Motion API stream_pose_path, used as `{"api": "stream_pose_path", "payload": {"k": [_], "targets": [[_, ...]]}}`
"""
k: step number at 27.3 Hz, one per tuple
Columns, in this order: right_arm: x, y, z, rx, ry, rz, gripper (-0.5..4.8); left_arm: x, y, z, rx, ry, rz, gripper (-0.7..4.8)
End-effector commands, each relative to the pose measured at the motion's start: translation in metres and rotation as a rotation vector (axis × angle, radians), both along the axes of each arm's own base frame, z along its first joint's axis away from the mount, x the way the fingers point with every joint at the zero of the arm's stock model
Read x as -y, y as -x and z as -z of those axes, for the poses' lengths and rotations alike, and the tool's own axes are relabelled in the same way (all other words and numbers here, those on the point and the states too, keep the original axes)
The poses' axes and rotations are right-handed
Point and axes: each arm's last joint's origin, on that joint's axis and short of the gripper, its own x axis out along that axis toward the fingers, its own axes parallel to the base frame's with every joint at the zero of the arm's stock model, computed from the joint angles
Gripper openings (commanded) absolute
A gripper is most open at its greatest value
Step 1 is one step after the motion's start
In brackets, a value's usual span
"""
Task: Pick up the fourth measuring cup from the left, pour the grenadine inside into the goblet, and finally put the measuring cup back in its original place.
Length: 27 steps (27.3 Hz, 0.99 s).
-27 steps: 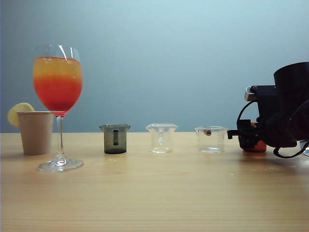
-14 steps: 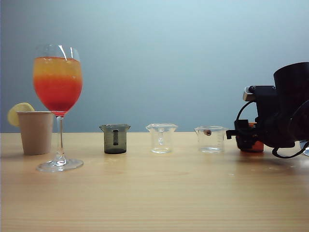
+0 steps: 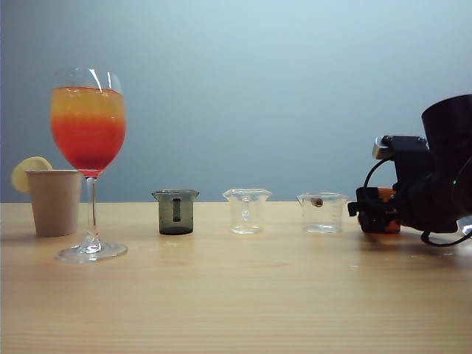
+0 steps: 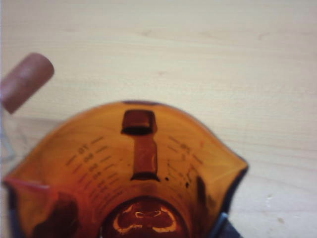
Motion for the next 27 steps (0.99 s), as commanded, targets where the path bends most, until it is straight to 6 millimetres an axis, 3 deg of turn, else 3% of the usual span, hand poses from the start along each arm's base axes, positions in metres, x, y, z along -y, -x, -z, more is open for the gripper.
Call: {"api": "stream_pose_path", "payload": {"k": [1, 5, 8, 9, 10, 12, 15, 24, 27], "targets": [[0.002, 0.011, -0.011, 0.03, -0.012, -0.006, 3.37, 0.0, 0.0, -0.001, 0.009, 0.005, 0.003, -0.05], [0.002, 0.022, -0.022, 0.052, -0.022, -0.032, 3.3, 0.0, 0.0, -0.001, 0.009, 0.005, 0.003, -0.04], [0.004, 0.034, -0.032, 0.066, -0.032, -0.057, 2.62, 0.0, 0.0, -0.001, 0.009, 0.005, 0.003, -0.04], [0.006, 0.045, -0.037, 0.048, -0.044, -0.063, 1.96, 0.0, 0.0, -0.001, 0.009, 0.005, 0.003, -0.04], [0.008, 0.055, -0.041, 0.022, -0.054, -0.07, 0.9, 0.0, 0.0, -0.001, 0.009, 0.005, 0.003, -0.04], [0.011, 0.069, -0.047, 0.009, -0.052, -0.073, 0.29, 0.0, 0.0, -0.001, 0.01, 0.005, 0.003, -0.04], [0.014, 0.087, -0.058, 0.018, -0.055, -0.075, -0.08, 0.0, 0.0, -0.001, 0.009, 0.005, 0.003, -0.04], [0.026, 0.141, -0.113, 0.055, -0.061, -0.075, -0.08, 0.0, 0.0, -0.001, 0.009, 0.005, 0.003, -0.04], [0.03, 0.168, -0.13, 0.074, -0.073, -0.11, -0.08, 0.0, 0.0, -0.001, 0.009, 0.005, 0.003, -0.04]]}}
